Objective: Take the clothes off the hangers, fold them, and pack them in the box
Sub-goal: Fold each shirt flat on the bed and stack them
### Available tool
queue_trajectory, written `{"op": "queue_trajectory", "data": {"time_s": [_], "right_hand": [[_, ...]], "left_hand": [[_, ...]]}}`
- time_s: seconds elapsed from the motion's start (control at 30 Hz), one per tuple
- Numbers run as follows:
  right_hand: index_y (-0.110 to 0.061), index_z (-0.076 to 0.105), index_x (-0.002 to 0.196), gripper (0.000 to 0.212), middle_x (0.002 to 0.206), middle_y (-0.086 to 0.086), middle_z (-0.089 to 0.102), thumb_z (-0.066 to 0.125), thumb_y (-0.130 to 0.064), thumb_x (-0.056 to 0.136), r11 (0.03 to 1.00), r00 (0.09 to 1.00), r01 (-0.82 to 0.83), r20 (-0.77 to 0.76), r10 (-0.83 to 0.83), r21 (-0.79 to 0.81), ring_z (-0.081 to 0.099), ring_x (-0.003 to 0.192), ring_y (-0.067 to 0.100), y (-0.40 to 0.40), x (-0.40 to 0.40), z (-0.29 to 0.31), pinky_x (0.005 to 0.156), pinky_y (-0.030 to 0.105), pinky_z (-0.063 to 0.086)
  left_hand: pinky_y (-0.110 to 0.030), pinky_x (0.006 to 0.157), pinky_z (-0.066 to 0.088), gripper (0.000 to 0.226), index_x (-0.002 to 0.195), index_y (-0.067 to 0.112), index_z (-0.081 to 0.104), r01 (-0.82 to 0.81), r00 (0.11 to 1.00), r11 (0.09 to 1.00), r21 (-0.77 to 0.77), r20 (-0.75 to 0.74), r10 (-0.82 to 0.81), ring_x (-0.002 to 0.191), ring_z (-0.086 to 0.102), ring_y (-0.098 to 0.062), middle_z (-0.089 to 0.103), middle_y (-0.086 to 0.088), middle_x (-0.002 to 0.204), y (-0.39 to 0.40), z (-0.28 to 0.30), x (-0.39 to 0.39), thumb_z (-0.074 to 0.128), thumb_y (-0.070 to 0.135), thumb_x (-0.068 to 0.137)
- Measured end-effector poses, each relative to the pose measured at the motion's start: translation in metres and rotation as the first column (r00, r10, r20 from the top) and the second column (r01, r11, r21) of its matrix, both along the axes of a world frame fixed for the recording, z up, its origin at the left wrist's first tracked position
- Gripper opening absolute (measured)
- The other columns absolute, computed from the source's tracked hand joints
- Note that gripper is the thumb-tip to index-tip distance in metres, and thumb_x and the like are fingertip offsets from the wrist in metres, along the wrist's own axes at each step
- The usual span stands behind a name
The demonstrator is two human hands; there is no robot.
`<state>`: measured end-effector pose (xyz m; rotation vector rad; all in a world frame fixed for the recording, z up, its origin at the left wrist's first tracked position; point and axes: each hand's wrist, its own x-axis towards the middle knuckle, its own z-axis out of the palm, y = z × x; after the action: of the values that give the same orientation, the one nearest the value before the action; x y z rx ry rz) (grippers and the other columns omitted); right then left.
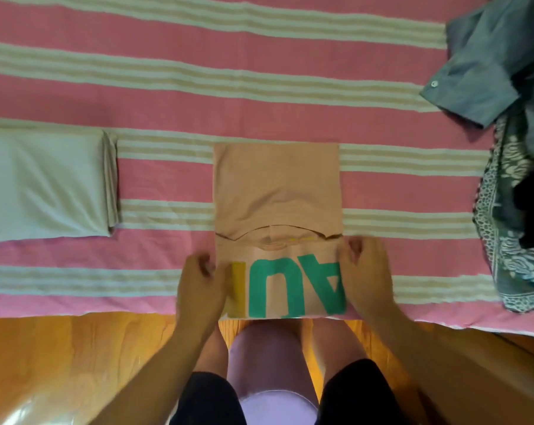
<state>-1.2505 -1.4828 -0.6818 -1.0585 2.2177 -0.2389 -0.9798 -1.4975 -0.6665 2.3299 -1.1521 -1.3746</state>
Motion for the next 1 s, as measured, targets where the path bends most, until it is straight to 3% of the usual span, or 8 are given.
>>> {"op": "queue_trajectory", "data": {"time_s": [0.2, 0.33, 0.47, 0.6, 0.7, 0.77, 0.87, 1.0], "right_hand": [[-0.007, 0.063, 0.076, 0.037, 0.090, 0.017, 0.061, 0.064, -0.043, 0.085, 0.930, 0.926, 0.278, 0.191, -0.326, 0.241, 0.057, 0.075, 0.030, 0.045, 0.027, -0.013, 0.061, 0.030, 0.043], [-0.009, 0.065, 0.101, 0.012, 0.095, 0.009, 0.071, 0.064, -0.020, 0.098, 0.898, 0.833, 0.317, 0.363, -0.418, 0.306, 0.067, 0.087, 0.027, 0.050, 0.022, 0.020, 0.067, 0.034, 0.052], [-0.013, 0.060, 0.119, 0.026, 0.113, 0.003, 0.069, 0.066, -0.023, 0.096, 0.836, 0.820, 0.293, 0.327, -0.469, 0.463, 0.067, 0.093, 0.020, 0.062, 0.015, 0.056, 0.069, 0.033, 0.055], [-0.020, 0.042, 0.145, 0.055, 0.137, 0.005, 0.053, 0.067, -0.020, 0.096, 0.823, 0.722, 0.414, 0.410, -0.557, 0.389, 0.067, 0.100, 0.029, -0.001, 0.003, 0.093, 0.073, 0.045, 0.063], [-0.016, 0.053, 0.119, 0.026, 0.097, 0.018, 0.074, 0.049, -0.037, 0.104, 0.749, 0.498, 0.537, 0.571, -0.652, 0.388, 0.070, 0.069, 0.026, -0.074, -0.010, 0.107, 0.062, 0.037, 0.060], [-0.017, 0.056, 0.114, 0.025, 0.084, 0.013, 0.070, 0.043, -0.036, 0.105, 0.805, 0.631, 0.507, 0.504, -0.590, 0.308, 0.064, 0.060, 0.022, -0.107, -0.017, 0.099, 0.062, 0.036, 0.055], [-0.013, 0.060, 0.113, 0.022, 0.097, 0.003, 0.066, 0.050, -0.027, 0.101, 0.939, 0.900, 0.288, 0.281, -0.332, 0.187, 0.062, 0.076, 0.019, -0.118, -0.017, 0.063, 0.079, 0.039, 0.054], [-0.016, 0.055, 0.132, 0.041, 0.124, 0.005, 0.060, 0.060, -0.034, 0.095, 0.982, 0.971, 0.043, 0.224, -0.085, 0.185, 0.061, 0.106, 0.024, -0.111, -0.003, 0.017, 0.091, 0.044, 0.054]], "left_hand": [[-0.021, 0.059, 0.046, 0.025, 0.104, 0.015, 0.068, -0.054, 0.988, 0.962, 0.267, -0.124, 0.090, 0.083, 0.071, -0.014, 0.074, 0.006, 0.089, 0.031, -0.007, -0.010, 0.058, 0.038, 0.101], [-0.034, 0.075, 0.061, 0.022, 0.115, 0.019, 0.066, -0.132, 0.886, 0.921, 0.366, -0.373, 0.275, 0.091, 0.076, -0.017, 0.078, 0.001, 0.103, 0.037, 0.021, 0.004, 0.055, 0.033, 0.104], [-0.046, 0.070, 0.063, 0.036, 0.132, 0.015, 0.049, -0.198, 0.883, 0.858, 0.473, -0.295, 0.366, 0.088, 0.076, -0.025, 0.072, -0.008, 0.116, 0.047, 0.053, 0.009, 0.064, 0.021, 0.100], [-0.036, 0.054, 0.059, 0.061, 0.150, 0.037, 0.030, -0.319, 0.759, 0.843, 0.432, -0.417, 0.501, 0.071, 0.075, -0.028, 0.071, -0.016, 0.115, -0.012, 0.091, 0.003, 0.056, 0.010, 0.102], [-0.036, 0.056, 0.060, 0.027, 0.131, 0.016, 0.047, -0.473, 0.539, 0.775, 0.420, -0.557, 0.631, 0.056, 0.068, -0.025, 0.070, -0.024, 0.099, -0.077, 0.098, 0.001, 0.049, 0.024, 0.105], [-0.037, 0.066, 0.057, 0.024, 0.125, 0.020, 0.051, -0.542, 0.603, 0.794, 0.274, -0.532, 0.595, 0.064, 0.068, -0.025, 0.072, -0.017, 0.092, -0.104, 0.089, 0.002, 0.046, 0.032, 0.105], [-0.040, 0.083, 0.053, 0.032, 0.131, 0.018, 0.055, -0.361, 0.891, 0.932, 0.014, -0.288, 0.350, 0.091, 0.067, -0.023, 0.069, -0.007, 0.110, -0.107, 0.060, 0.001, 0.049, 0.035, 0.104], [-0.032, 0.076, 0.045, 0.030, 0.126, 0.015, 0.055, -0.136, 0.987, 0.990, 0.048, -0.075, 0.139, 0.103, 0.062, -0.023, 0.060, 0.004, 0.104, -0.091, 0.015, -0.013, 0.056, 0.032, 0.102]]}}
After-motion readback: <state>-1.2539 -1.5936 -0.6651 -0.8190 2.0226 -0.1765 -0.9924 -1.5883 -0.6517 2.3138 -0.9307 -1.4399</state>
